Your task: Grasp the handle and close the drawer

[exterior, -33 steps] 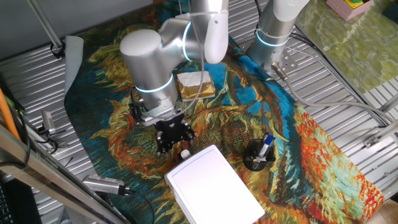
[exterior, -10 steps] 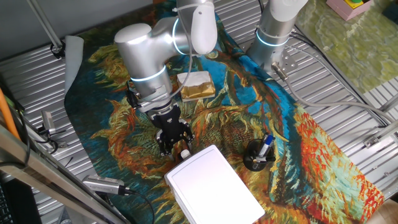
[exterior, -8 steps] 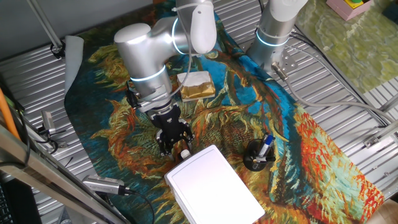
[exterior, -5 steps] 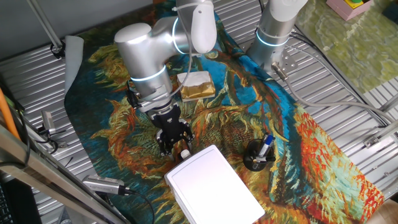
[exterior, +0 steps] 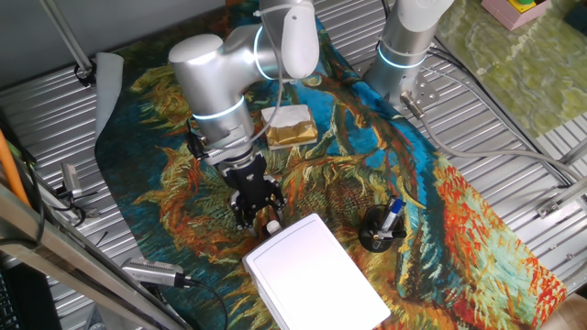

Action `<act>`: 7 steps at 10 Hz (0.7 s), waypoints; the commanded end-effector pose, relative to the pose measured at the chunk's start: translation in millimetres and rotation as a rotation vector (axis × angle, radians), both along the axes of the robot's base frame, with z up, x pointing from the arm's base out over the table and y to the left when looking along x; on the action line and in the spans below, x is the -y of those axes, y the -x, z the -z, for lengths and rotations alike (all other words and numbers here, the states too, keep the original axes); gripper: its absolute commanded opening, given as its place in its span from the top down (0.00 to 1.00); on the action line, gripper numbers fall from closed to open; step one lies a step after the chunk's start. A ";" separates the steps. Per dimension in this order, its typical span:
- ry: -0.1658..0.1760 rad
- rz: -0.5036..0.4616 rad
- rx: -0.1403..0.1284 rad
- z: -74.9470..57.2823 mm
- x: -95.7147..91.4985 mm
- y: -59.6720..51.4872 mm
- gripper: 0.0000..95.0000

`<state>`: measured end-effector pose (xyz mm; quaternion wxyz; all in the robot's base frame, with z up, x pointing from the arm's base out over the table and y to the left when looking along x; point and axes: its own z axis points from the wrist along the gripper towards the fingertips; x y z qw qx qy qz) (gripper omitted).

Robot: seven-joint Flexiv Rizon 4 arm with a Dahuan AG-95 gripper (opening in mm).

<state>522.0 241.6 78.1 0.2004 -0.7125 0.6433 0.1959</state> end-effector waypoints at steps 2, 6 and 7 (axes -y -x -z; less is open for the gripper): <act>-0.002 0.001 0.001 -0.2 0.2 0.1 0.40; 0.008 0.003 0.008 1.0 0.3 -0.2 0.40; 0.004 0.002 0.010 1.8 0.5 -0.3 0.40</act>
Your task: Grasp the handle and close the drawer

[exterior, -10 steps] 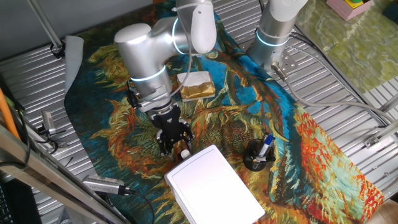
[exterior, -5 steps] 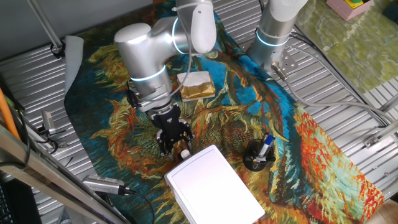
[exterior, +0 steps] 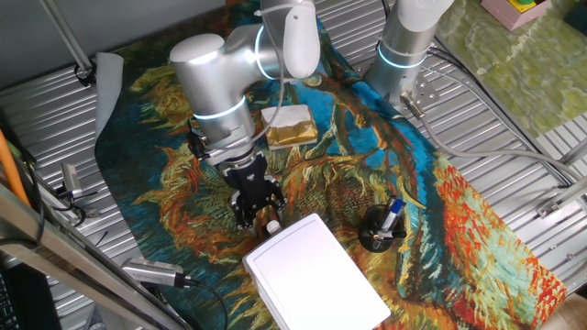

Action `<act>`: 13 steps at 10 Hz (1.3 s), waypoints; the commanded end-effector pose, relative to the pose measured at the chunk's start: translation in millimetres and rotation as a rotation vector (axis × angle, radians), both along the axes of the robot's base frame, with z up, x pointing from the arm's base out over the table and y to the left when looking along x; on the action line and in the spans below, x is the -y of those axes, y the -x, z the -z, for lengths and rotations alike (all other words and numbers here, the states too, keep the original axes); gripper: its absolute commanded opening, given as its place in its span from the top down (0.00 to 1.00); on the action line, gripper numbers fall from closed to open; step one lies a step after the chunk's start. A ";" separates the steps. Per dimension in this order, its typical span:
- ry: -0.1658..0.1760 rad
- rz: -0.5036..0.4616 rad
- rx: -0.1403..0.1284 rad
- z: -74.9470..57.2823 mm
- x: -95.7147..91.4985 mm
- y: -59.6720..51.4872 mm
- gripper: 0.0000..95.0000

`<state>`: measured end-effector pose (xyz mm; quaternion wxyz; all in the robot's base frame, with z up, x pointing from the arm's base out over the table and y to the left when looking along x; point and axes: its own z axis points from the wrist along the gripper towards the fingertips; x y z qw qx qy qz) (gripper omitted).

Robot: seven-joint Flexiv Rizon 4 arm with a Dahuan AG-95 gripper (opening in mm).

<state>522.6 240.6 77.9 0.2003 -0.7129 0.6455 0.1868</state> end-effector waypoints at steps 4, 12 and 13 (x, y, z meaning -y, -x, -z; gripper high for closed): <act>-0.012 0.002 0.006 1.8 -0.4 0.2 0.60; -0.018 0.009 0.023 1.2 -0.6 0.3 1.00; -0.018 0.012 0.025 0.8 -0.6 0.3 1.00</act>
